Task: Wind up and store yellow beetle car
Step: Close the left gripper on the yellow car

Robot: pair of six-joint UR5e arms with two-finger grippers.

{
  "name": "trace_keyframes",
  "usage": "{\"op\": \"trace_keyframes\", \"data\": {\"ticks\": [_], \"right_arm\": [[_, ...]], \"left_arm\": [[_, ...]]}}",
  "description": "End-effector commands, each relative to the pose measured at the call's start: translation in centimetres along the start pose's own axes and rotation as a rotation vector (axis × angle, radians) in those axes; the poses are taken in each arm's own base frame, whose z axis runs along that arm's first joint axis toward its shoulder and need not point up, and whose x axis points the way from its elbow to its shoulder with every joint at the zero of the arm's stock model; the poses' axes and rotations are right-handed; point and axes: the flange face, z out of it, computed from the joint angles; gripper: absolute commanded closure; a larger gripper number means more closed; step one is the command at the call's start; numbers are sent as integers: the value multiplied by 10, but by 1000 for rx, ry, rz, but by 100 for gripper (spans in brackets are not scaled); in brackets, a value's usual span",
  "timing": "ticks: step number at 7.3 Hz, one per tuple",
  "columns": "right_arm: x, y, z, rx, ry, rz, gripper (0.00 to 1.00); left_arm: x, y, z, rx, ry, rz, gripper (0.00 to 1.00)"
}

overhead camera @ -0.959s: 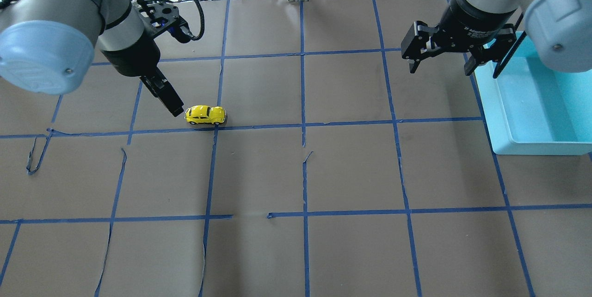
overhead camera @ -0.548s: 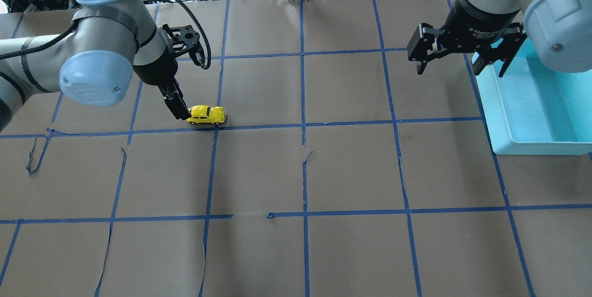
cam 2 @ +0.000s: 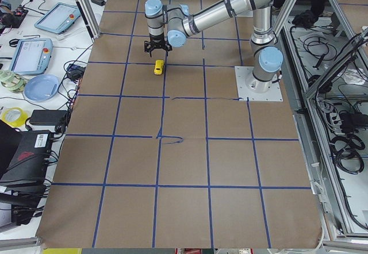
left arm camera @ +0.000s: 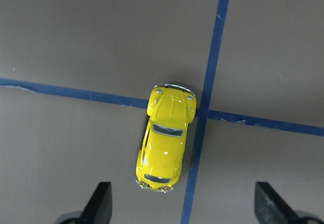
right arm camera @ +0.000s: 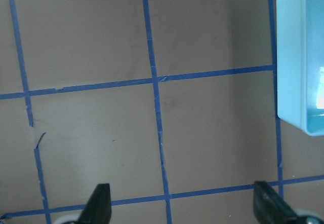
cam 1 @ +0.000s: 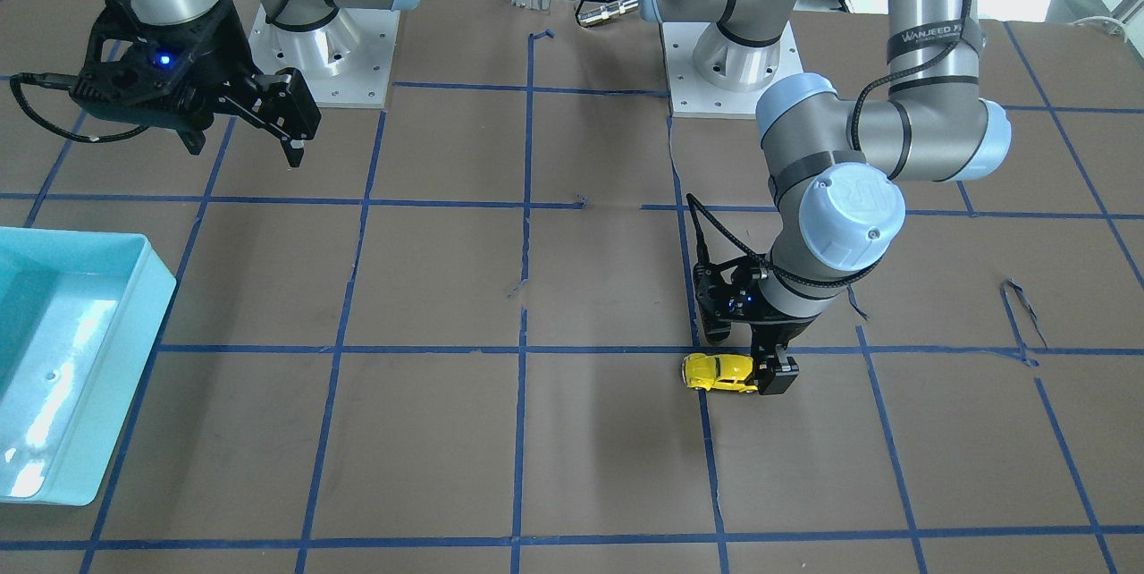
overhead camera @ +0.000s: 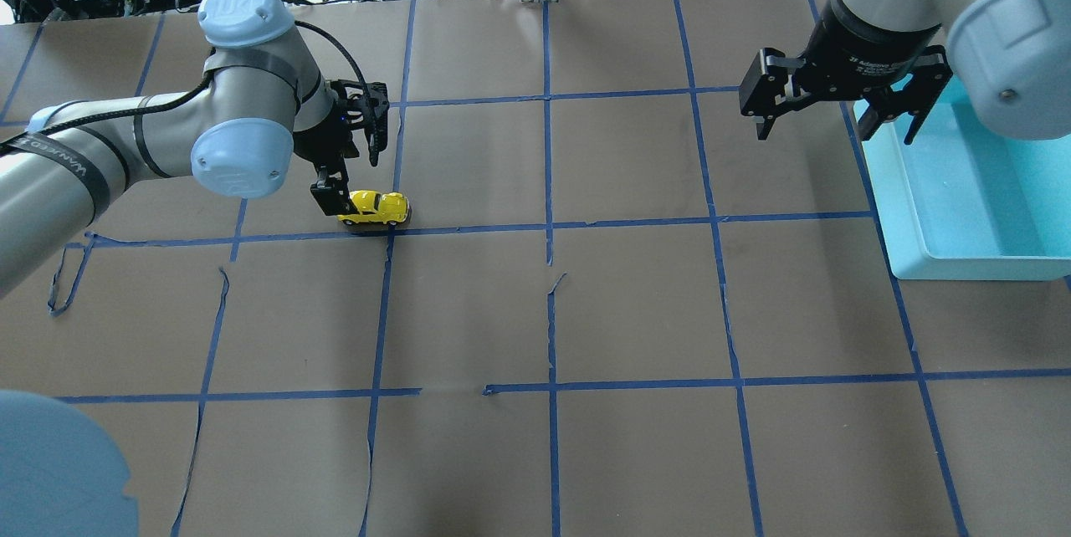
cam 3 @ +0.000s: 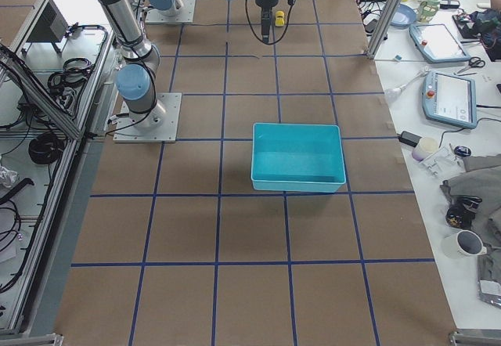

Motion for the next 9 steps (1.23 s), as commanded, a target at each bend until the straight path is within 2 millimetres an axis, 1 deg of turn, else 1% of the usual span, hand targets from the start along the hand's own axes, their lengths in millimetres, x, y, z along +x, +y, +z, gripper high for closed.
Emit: {"op": "trace_keyframes", "data": {"ticks": [1,2,3,6,8,9], "right_arm": [[-5,1,1,-5,-48,5,0],[-5,1,1,-6,-49,5,0],[-5,1,1,-6,-49,7,0],[-5,1,2,-8,-44,4,0],[-5,1,2,-8,-44,0,0],[-5,2,2,-8,-44,-1,0]], "left_arm": [[-10,-1,24,0,-7,100,8],[-11,-1,33,2,3,128,8],[-12,-1,32,6,-2,128,10],[-11,-4,48,27,17,110,8],[-3,-3,52,24,30,78,6],[0,-3,58,25,25,63,6]]}}
